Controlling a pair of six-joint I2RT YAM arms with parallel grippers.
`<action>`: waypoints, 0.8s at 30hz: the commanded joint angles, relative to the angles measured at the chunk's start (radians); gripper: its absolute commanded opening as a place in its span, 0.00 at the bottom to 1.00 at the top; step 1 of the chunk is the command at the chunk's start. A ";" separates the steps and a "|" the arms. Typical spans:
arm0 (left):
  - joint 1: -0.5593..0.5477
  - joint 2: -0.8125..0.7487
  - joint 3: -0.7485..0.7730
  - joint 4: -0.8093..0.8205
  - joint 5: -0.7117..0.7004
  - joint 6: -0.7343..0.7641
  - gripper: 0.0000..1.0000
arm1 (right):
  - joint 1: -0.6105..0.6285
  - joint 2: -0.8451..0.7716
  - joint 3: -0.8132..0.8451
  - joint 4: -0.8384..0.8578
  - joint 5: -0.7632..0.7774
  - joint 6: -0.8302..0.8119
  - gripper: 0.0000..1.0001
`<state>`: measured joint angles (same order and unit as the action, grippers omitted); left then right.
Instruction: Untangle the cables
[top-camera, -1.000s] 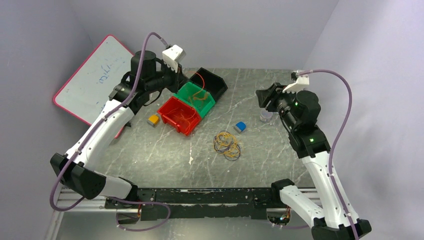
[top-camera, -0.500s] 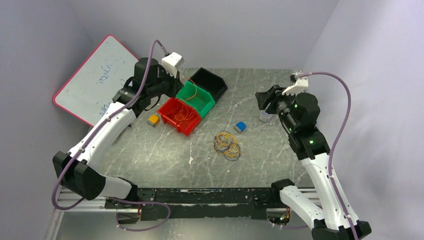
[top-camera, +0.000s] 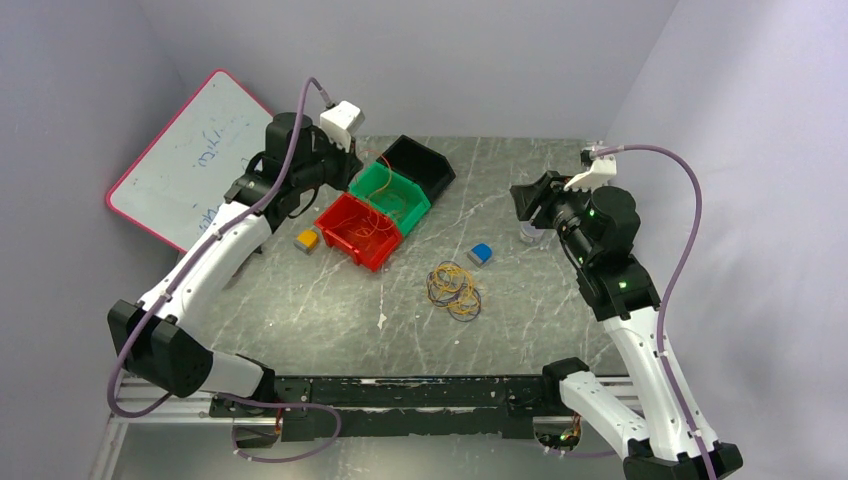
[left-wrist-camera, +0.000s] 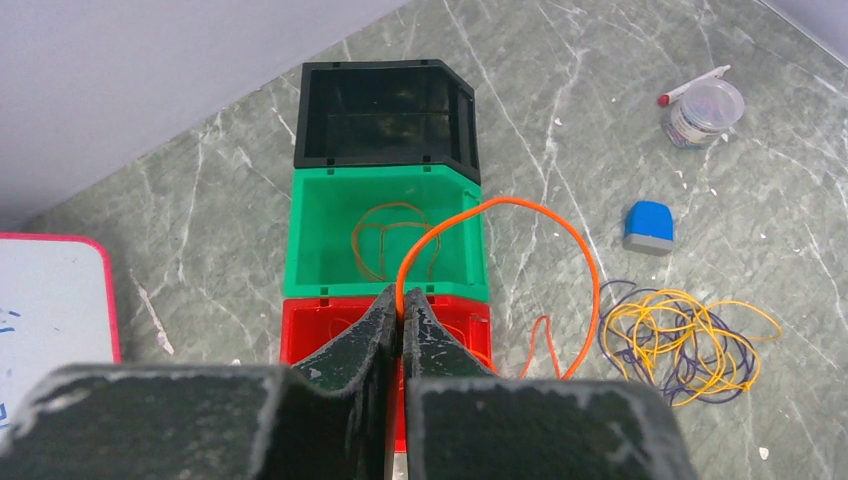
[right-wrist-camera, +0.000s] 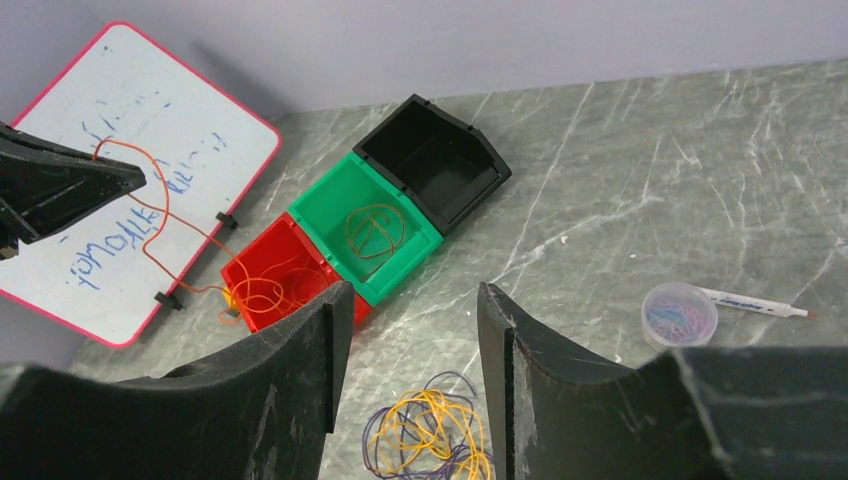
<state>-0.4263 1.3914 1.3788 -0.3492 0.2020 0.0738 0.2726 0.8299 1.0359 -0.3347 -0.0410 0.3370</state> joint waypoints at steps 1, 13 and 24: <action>0.017 0.014 -0.002 0.039 -0.005 0.020 0.07 | 0.005 -0.007 -0.009 0.001 -0.005 0.003 0.52; 0.057 0.048 -0.068 0.100 -0.029 0.023 0.07 | 0.005 -0.010 -0.019 0.001 -0.003 0.003 0.52; 0.078 0.110 -0.105 0.116 -0.073 0.036 0.07 | 0.005 -0.006 -0.022 0.001 -0.004 -0.001 0.53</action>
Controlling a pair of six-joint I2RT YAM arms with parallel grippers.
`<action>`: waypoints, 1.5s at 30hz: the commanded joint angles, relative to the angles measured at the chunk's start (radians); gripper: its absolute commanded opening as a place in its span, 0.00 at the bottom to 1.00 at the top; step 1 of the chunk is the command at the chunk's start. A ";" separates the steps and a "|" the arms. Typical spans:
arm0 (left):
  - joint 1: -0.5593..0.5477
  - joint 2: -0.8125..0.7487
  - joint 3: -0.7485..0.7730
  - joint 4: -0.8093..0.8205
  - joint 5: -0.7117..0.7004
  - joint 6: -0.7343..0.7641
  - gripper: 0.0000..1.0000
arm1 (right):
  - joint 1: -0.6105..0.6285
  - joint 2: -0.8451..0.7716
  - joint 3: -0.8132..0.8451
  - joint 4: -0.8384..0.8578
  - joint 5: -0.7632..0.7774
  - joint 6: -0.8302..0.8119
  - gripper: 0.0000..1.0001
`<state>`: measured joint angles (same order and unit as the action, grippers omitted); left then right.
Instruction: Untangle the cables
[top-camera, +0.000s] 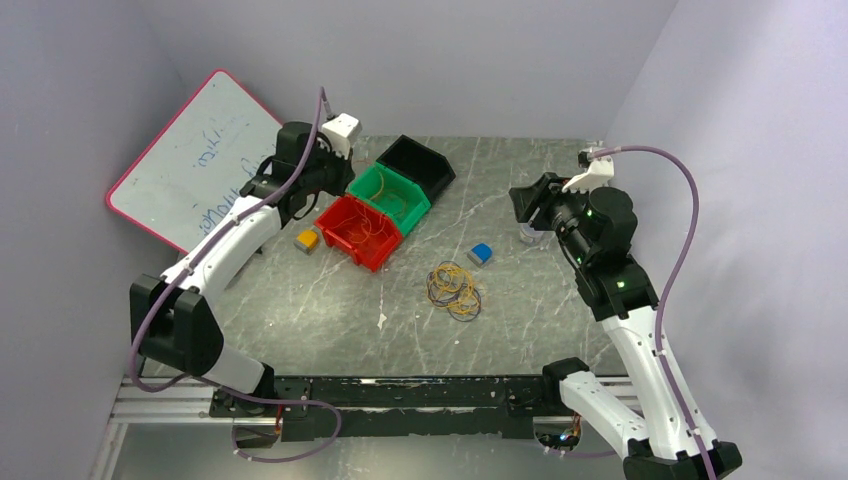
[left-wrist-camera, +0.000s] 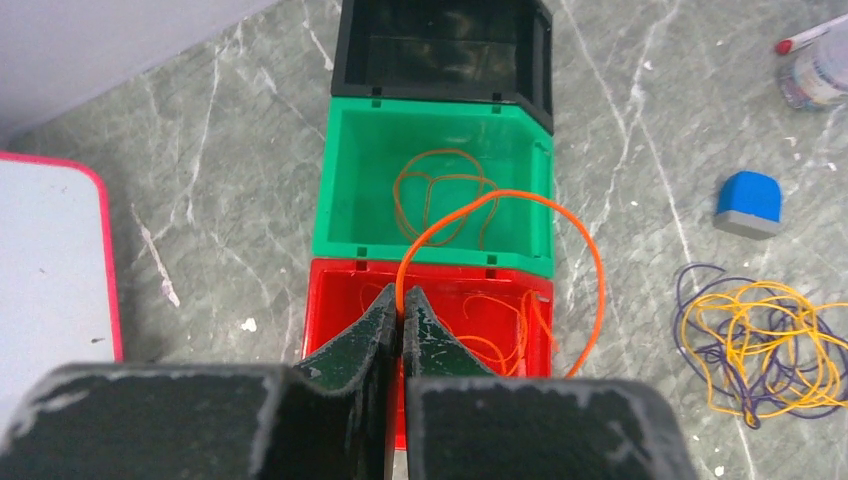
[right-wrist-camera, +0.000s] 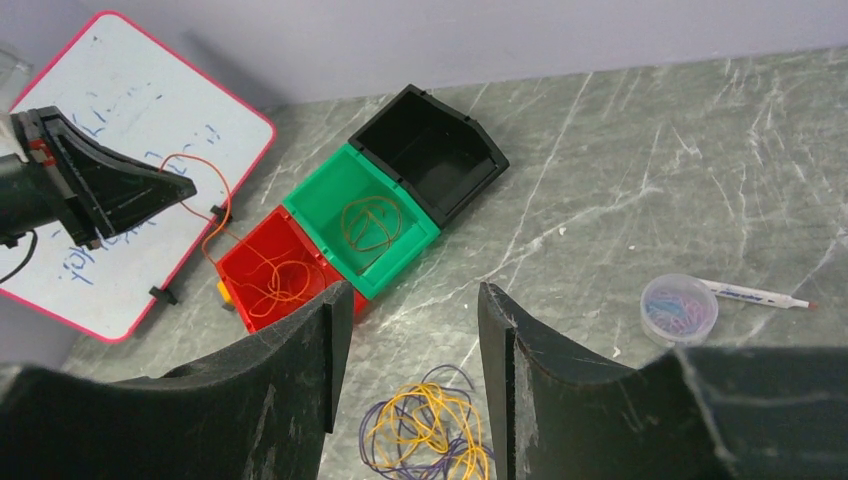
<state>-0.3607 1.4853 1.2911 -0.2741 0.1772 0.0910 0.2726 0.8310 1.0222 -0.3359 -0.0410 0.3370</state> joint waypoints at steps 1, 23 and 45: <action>0.012 0.021 -0.021 0.038 -0.064 0.020 0.07 | 0.005 -0.007 -0.007 0.002 -0.005 -0.001 0.53; 0.028 0.098 -0.061 0.014 -0.233 -0.015 0.07 | 0.005 0.002 -0.013 0.008 -0.012 -0.006 0.53; 0.026 0.304 0.007 -0.170 -0.085 0.043 0.09 | 0.005 0.004 -0.041 0.022 -0.022 -0.001 0.53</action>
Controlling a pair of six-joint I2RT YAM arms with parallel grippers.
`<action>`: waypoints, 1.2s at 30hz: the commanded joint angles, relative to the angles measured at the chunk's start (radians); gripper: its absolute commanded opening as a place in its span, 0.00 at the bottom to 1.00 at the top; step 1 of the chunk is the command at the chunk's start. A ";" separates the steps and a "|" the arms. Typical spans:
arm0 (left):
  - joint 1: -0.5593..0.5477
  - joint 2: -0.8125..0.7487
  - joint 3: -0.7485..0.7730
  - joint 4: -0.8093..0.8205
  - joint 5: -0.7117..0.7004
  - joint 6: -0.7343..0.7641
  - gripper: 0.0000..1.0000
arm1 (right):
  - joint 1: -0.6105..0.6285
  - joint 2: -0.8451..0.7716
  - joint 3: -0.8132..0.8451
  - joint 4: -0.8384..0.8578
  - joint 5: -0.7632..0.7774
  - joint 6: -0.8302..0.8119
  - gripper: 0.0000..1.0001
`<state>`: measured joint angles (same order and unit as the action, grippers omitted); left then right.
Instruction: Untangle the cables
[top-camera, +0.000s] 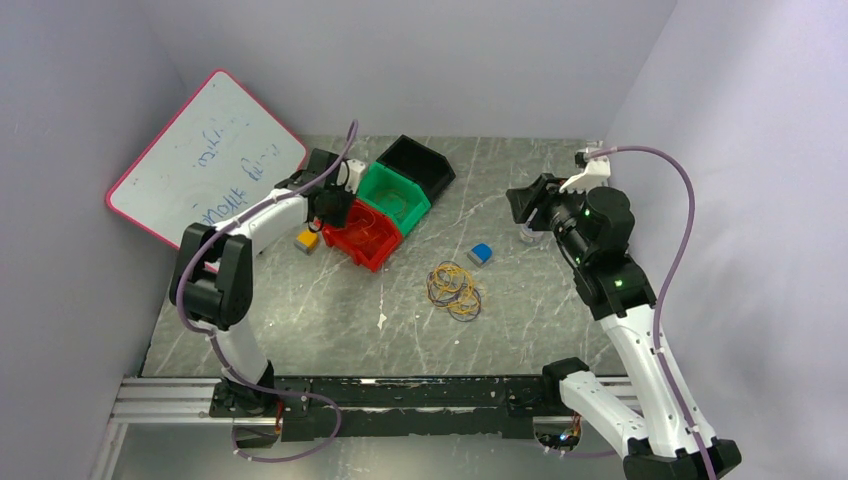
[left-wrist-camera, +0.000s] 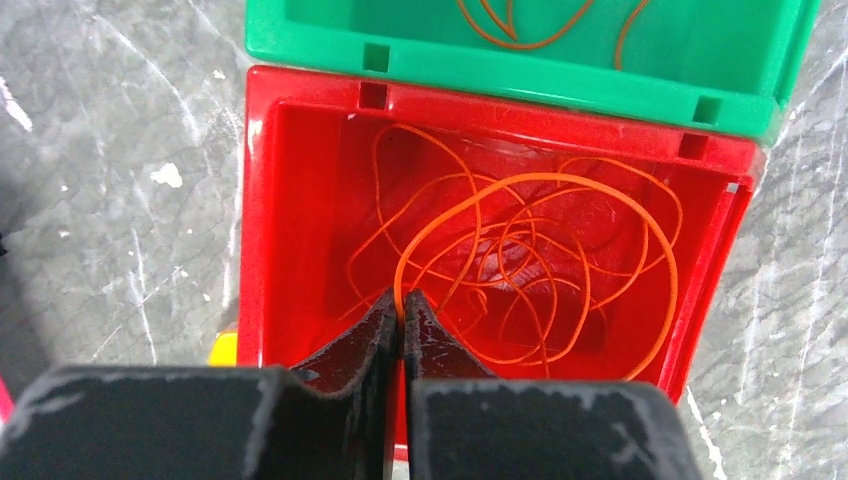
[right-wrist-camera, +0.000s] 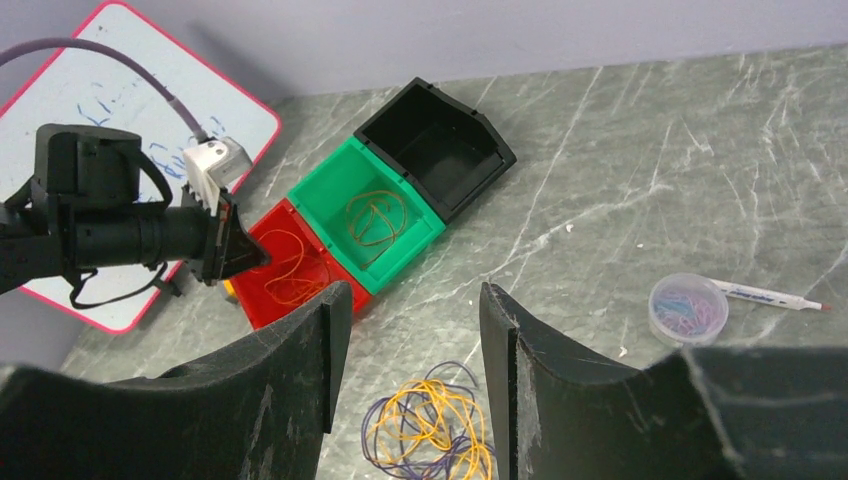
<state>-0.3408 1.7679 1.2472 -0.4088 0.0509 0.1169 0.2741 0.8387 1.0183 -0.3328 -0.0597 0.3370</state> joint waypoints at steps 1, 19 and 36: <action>0.007 0.025 0.053 -0.036 0.043 0.017 0.11 | 0.004 -0.005 -0.040 0.018 -0.001 -0.001 0.53; -0.010 0.173 0.183 -0.150 -0.048 0.011 0.09 | 0.004 -0.010 -0.048 0.008 0.002 -0.003 0.54; -0.014 -0.061 0.126 -0.091 -0.054 -0.014 0.52 | 0.004 -0.005 -0.054 0.016 -0.015 0.008 0.54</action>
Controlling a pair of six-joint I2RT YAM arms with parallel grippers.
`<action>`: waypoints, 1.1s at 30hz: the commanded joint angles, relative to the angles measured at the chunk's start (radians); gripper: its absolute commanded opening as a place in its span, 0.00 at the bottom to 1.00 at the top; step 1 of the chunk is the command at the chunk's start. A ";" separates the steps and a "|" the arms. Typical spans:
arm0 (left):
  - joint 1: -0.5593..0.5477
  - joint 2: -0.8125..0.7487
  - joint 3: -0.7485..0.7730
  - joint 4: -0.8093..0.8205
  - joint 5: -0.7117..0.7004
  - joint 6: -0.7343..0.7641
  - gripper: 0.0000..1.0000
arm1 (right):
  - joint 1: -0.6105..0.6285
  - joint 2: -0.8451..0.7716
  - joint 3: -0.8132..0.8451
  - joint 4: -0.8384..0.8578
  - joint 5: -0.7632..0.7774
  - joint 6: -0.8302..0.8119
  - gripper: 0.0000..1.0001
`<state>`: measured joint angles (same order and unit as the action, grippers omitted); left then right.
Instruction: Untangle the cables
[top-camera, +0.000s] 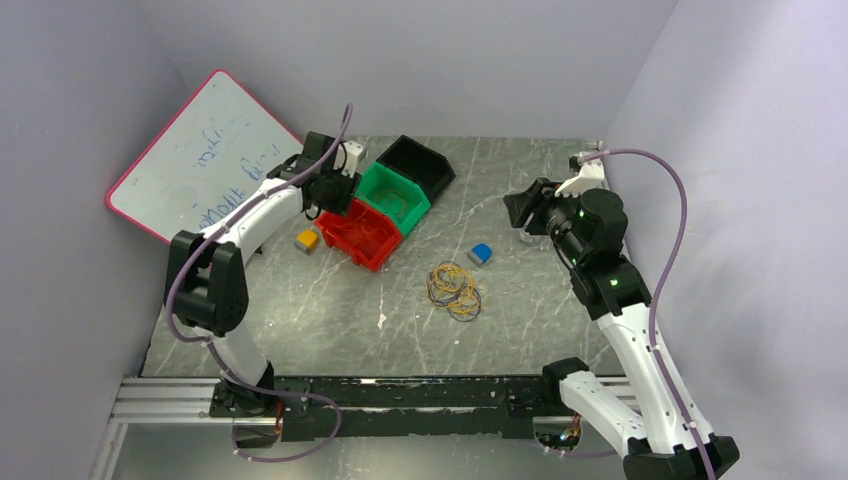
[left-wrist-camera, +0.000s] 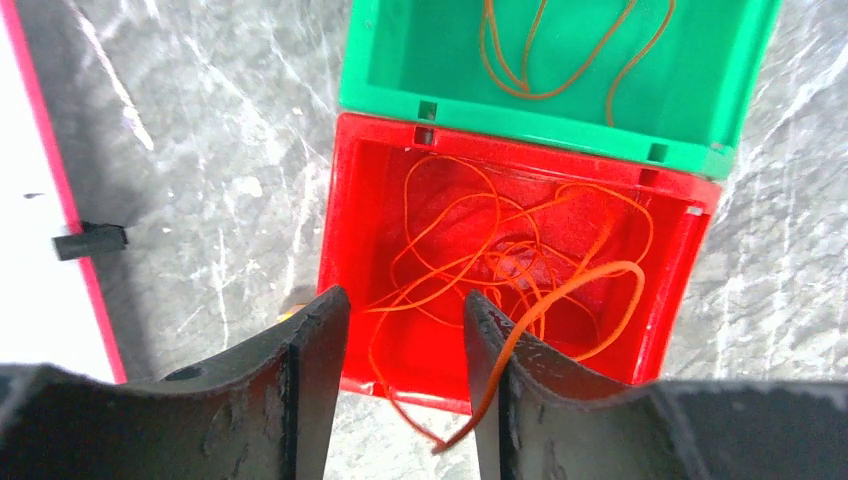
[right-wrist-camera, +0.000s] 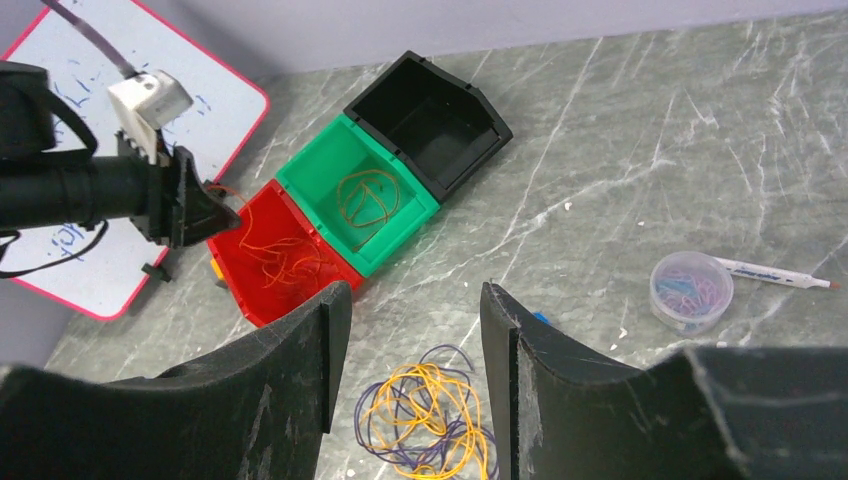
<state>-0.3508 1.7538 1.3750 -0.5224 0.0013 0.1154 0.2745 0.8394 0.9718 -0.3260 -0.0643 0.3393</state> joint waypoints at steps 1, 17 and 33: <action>-0.005 -0.055 -0.004 0.024 0.004 -0.012 0.53 | 0.003 -0.006 -0.008 0.010 -0.010 0.006 0.54; -0.005 0.036 0.018 -0.041 0.207 0.011 0.57 | 0.003 -0.005 -0.013 0.003 -0.007 0.000 0.54; 0.011 0.014 0.011 -0.023 0.447 -0.001 0.94 | 0.003 0.008 -0.008 0.001 -0.018 -0.002 0.54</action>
<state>-0.3492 1.8061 1.3773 -0.5648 0.3176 0.1162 0.2745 0.8455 0.9703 -0.3264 -0.0654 0.3389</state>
